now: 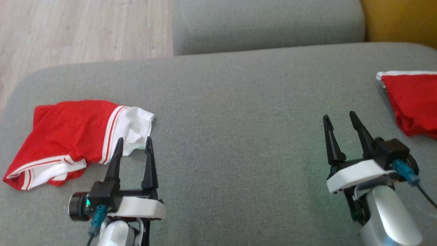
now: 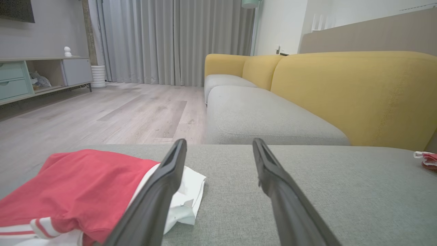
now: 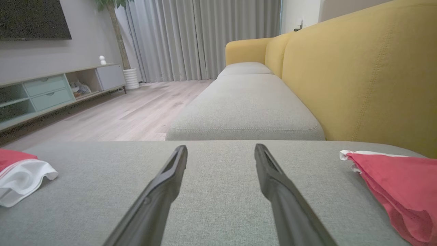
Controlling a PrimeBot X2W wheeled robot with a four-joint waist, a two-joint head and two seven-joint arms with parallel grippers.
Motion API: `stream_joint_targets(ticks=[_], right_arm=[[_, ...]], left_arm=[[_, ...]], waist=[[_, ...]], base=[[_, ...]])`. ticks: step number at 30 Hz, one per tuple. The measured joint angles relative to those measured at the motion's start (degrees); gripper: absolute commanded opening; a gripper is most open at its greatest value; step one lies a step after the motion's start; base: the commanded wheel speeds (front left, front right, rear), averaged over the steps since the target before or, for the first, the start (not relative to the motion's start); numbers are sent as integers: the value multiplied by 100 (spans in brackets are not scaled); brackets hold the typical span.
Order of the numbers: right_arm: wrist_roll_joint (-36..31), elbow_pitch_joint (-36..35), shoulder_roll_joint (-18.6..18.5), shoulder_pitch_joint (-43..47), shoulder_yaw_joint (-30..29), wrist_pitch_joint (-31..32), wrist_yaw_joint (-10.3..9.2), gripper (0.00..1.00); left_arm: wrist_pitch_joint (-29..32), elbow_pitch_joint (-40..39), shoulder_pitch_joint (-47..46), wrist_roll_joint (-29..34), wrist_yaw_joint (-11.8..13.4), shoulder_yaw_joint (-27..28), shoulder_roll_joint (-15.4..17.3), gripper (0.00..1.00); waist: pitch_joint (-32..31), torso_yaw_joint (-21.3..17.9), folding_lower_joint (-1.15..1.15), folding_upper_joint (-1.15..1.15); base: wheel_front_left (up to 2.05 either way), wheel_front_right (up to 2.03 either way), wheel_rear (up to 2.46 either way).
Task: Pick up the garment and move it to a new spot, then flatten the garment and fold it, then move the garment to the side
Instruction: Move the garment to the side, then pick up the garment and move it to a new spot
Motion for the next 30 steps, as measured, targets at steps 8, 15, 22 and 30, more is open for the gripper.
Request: stream_joint_targets(ticks=[8,15,22,30], right_arm=[[-157,-194,282,509,-109,-15,0,100],[-300,-275,363,804,38,-15,0,100],[-279,-278,363,967,5,-15,0,100],[-196,-259,366,1001,-54,-15,0,100]], left_arm=[[1,260,126,310,55,391,-4,100],[1,421,449,291,103,657,-2,100],[1,450,581,464,101,656,-1,100],[1,555,603,504,101,648,-1,100]], waist=[[-345,-35,1,0],[-528,-43,1,0],[-634,11,1,0],[-661,103,1,0]], base=[[0,0,0],[0,0,0],[0,0,0],[0,0,0]])
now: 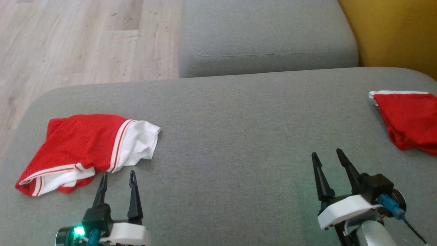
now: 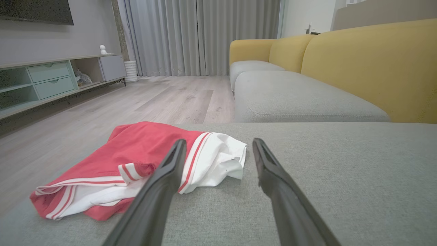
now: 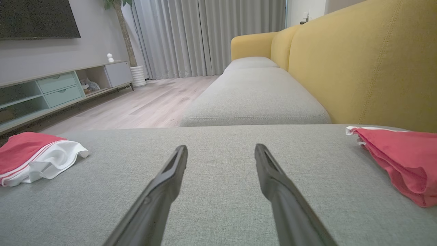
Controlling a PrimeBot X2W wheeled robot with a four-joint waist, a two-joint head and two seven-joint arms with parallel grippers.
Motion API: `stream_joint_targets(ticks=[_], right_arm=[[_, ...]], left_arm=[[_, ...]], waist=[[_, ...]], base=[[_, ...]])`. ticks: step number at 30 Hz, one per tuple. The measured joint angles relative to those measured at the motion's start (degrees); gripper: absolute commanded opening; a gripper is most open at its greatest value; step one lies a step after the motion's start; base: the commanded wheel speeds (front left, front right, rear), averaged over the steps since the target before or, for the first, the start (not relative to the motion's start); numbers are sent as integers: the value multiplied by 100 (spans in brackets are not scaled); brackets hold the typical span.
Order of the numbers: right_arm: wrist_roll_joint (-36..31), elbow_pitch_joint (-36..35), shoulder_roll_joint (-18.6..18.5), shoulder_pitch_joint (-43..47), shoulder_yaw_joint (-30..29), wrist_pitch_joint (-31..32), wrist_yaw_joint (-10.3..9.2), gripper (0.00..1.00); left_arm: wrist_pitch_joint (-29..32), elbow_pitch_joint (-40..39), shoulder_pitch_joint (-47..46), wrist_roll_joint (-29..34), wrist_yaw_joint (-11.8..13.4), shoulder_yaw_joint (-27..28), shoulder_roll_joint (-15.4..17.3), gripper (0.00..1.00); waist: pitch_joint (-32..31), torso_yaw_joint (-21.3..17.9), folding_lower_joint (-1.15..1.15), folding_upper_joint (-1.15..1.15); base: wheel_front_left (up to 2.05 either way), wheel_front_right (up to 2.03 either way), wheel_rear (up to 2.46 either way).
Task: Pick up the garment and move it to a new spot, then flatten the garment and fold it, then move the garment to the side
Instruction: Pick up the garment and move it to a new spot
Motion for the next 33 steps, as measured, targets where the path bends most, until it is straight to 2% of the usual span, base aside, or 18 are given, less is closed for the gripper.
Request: stream_joint_targets(ticks=[4,8,25,33], right_arm=[[1,0,0,4,-54,0,0,100],[58,-3,5,18,-62,0,0,100],[193,-86,37,43,71,0,0,100],[52,-67,44,-123,121,0,0,100]], left_arm=[[0,46,-3,1,3,-29,0,100],[0,76,-28,66,-2,-58,1,100],[0,-40,-80,263,-146,319,24,100],[0,-252,-191,260,-146,508,18,100]], waist=[[13,140,0,0],[31,459,0,0],[146,2458,0,0],[441,2799,1,0]], base=[[0,0,0],[0,0,0],[0,0,0],[0,0,0]])
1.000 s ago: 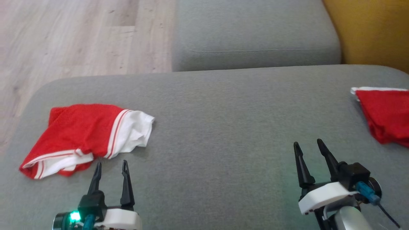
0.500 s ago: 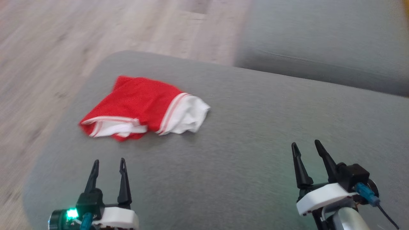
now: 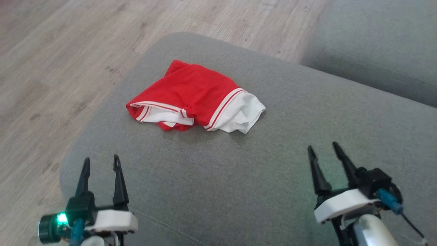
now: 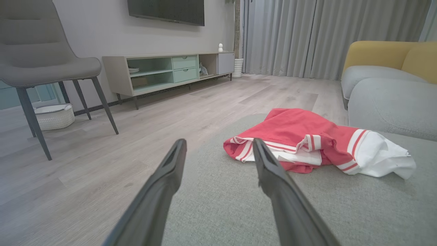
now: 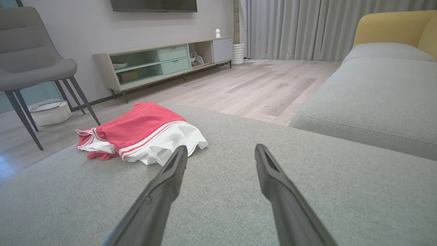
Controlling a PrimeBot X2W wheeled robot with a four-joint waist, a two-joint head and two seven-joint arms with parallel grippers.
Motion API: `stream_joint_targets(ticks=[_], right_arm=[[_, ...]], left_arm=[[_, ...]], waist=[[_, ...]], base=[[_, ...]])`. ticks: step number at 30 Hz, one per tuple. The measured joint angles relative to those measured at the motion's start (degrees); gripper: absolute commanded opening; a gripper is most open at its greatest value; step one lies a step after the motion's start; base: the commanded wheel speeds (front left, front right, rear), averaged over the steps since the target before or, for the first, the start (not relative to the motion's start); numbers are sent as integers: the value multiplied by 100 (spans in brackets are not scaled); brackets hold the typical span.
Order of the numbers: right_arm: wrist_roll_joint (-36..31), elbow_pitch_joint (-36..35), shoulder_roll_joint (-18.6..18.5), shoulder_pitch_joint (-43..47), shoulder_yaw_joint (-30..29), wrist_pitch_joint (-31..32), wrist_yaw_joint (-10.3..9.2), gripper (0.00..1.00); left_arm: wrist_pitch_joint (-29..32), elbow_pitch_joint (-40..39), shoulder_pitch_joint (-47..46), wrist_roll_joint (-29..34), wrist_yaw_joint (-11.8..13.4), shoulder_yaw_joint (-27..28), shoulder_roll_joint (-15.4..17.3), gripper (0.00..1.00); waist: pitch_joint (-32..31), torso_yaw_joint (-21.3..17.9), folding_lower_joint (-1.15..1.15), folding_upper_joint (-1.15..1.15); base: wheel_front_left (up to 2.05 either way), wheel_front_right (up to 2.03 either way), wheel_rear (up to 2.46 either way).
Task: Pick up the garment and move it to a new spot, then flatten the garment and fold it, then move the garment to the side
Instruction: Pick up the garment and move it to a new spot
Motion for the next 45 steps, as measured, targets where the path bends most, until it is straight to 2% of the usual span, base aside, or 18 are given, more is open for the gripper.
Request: stream_joint_targets(ticks=[5,11,15,20,21,26,33,34,35,36,39,41,45], right_arm=[[-194,-155,-55,-40,-283,0,0,100],[-374,-505,-566,-396,-555,0,0,100],[-466,-731,-843,-660,-582,0,0,100],[-503,-955,-1251,-845,-584,-1,0,100],[-503,-955,-1251,-845,-584,-1,0,100],[-523,-1196,-1496,-1037,-665,-2,0,100],[-523,-1345,-1530,-1060,-605,-34,0,100],[-522,-1354,-1529,-1067,-605,-34,0,100],[-522,-1361,-1527,-1074,-604,-35,0,100],[-521,-1370,-1526,-1076,-608,-35,0,100],[-514,-1379,-1506,-1074,-626,-52,0,100],[-513,-1307,-1422,-1062,-693,-51,0,100],[-474,-1162,-1246,-1013,-687,-49,0,100]], left_arm=[[0,-14,-416,1,-132,-9,-3,100],[0,277,-1916,0,-461,-75,-32,100],[-1,967,-2739,-1,-653,-175,-58,100],[56,2131,-3699,-31,-708,-165,-47,100],[56,2131,-3699,-31,-708,-165,-47,100],[753,3367,-4457,-249,-795,-81,-58,100],[1522,4667,-4835,-799,-1060,21,-111,100],[1522,4737,-4880,-832,-1066,21,-99,79],[1515,4801,-4948,-834,-1068,22,-78,23],[1483,4846,-5001,-835,-1083,18,-54,0],[1104,4935,-5044,-835,-1110,-25,-23,0],[616,5009,-5003,-798,-1111,-114,52,0],[224,4977,-5020,-713,-1112,-225,231,0]], waist=[[284,80,0,0],[1009,105,1,0],[1470,51,1,0],[1996,-79,1,0],[1996,-79,1,0],[2422,-253,1,0],[2724,-583,0,0],[2744,-632,-1,0],[2761,-678,-1,0],[2775,-724,-1,0],[2782,-819,0,0],[2677,-860,0,0],[2407,-921,0,0]], base=[[0,0,0],[0,0,0],[0,0,0],[0,0,0],[0,0,0],[0,0,0],[0,0,0],[0,0,0],[0,0,0],[0,0,0],[0,0,0],[0,0,0],[0,0,0]])
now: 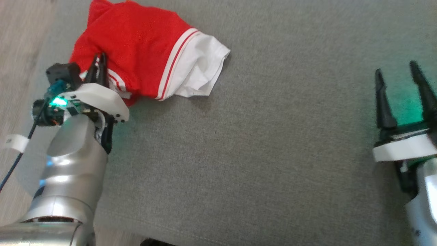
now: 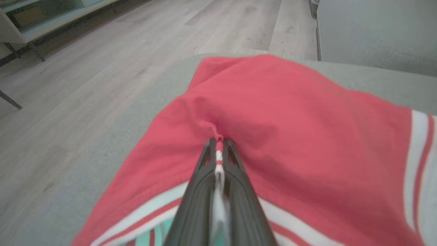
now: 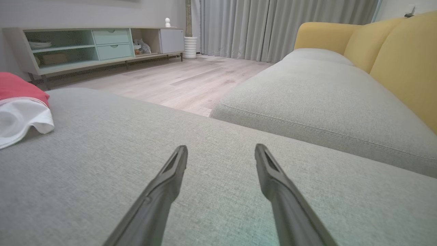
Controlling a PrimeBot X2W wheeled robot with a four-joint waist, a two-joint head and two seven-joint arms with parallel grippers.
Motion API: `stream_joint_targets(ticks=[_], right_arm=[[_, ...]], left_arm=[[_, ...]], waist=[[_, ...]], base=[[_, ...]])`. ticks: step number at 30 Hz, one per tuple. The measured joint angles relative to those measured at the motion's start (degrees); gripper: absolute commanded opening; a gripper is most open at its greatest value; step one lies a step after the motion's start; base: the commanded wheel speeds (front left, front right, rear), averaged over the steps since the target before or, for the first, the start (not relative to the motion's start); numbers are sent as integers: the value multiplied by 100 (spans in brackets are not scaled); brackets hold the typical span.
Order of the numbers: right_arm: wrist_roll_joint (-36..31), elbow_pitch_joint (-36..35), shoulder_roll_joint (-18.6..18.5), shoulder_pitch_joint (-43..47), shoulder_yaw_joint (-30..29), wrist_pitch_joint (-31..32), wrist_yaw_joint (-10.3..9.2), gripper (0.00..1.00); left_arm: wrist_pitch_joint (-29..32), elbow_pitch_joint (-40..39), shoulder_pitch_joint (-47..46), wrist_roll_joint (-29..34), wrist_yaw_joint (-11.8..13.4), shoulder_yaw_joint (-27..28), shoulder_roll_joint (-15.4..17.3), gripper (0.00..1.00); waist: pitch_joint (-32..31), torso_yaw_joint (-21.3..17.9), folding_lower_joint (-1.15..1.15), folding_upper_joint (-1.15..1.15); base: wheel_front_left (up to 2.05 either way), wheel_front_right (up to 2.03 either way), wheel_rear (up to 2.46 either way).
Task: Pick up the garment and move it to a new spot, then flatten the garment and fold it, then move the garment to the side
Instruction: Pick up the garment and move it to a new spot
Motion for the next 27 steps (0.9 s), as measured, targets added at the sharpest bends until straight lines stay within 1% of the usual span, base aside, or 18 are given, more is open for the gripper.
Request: stream_joint_targets(ticks=[6,8,11,16,20,23,27], right_arm=[[129,157,483,290,121,1,0,100],[192,194,665,404,124,1,0,100],[272,278,834,562,178,1,0,100],[368,361,1001,809,301,1,0,100],[374,370,1091,984,389,1,0,100],[427,339,1115,1055,420,2,0,100],[432,283,1149,1066,470,3,0,100]], left_arm=[[-152,-460,-35,159,-5,-287,189,0],[-181,-698,-43,157,-7,-423,201,0],[-183,-1083,-41,133,-21,-722,201,0],[-190,-1801,-37,-87,-48,-1354,219,0],[-34,-2550,-35,-436,-48,-1839,332,0],[189,-3139,-31,-686,-48,-2025,472,0],[503,-3731,-8,-827,-48,-2083,608,0]], waist=[[-639,-161,-1,0],[-885,-255,-1,0],[-1221,-471,-2,0],[-1631,-1056,-2,0],[-1914,-1605,-2,0],[-2086,-2048,-2,0],[-2241,-2643,-1,0]], base=[[0,0,0],[0,0,0],[0,0,0],[0,0,0],[0,0,0],[0,0,0],[0,0,0]])
